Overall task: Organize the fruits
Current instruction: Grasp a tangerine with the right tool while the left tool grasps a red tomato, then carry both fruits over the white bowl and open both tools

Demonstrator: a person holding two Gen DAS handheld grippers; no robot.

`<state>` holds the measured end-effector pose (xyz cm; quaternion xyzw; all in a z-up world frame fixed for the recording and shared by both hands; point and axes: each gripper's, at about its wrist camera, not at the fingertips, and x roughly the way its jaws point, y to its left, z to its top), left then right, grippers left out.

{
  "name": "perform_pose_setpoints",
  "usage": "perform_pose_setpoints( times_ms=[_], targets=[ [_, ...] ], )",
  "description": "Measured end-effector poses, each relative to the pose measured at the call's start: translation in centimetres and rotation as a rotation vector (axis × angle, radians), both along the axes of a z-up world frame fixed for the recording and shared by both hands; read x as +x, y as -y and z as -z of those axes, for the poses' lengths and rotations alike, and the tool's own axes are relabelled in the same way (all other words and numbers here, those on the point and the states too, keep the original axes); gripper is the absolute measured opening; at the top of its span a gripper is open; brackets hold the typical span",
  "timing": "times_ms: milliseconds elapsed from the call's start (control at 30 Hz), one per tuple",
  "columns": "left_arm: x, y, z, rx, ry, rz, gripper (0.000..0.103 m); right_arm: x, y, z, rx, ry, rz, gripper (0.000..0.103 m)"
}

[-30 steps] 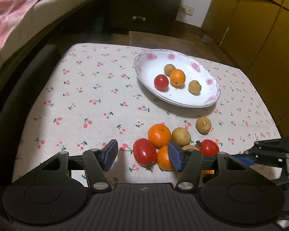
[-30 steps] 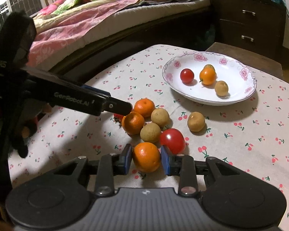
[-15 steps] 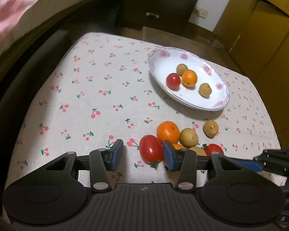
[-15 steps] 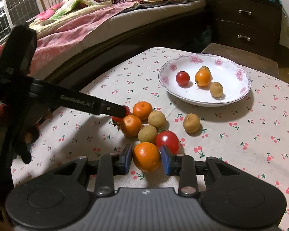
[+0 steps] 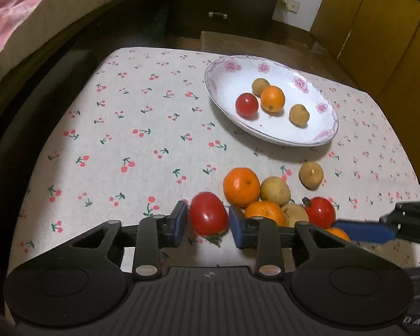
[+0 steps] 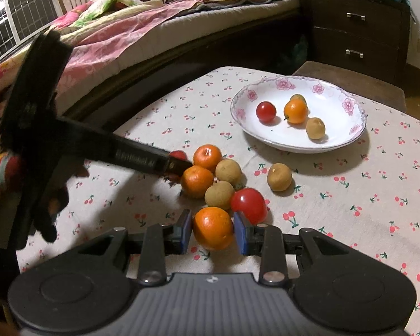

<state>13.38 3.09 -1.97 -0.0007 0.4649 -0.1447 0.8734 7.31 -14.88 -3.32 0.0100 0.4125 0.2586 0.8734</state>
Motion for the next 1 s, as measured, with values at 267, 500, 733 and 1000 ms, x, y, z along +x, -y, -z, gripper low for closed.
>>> perform_pose_setpoints(
  times_ms=[267,500,733,1000],
  targets=[
    [-0.9,0.2,-1.1,-0.016,0.02,0.006,0.036,-0.5,0.4,-0.7,0.003,0.022,0.014,0.053],
    [-1.4,0.4,-2.8,-0.065,0.053,0.018,0.036,-0.4,1.1,-1.8,0.022,0.044,0.036,0.053],
    [-1.0,1.6,-4.5,-0.107,0.096,0.054,0.036,0.4,2.3,-2.9,0.045,0.071,0.084,0.053],
    [1.0,3.5,-6.3,-0.14,0.15,0.089,0.036,2.8,4.2,-4.5,0.041,0.126,0.154,0.053]
  ],
)
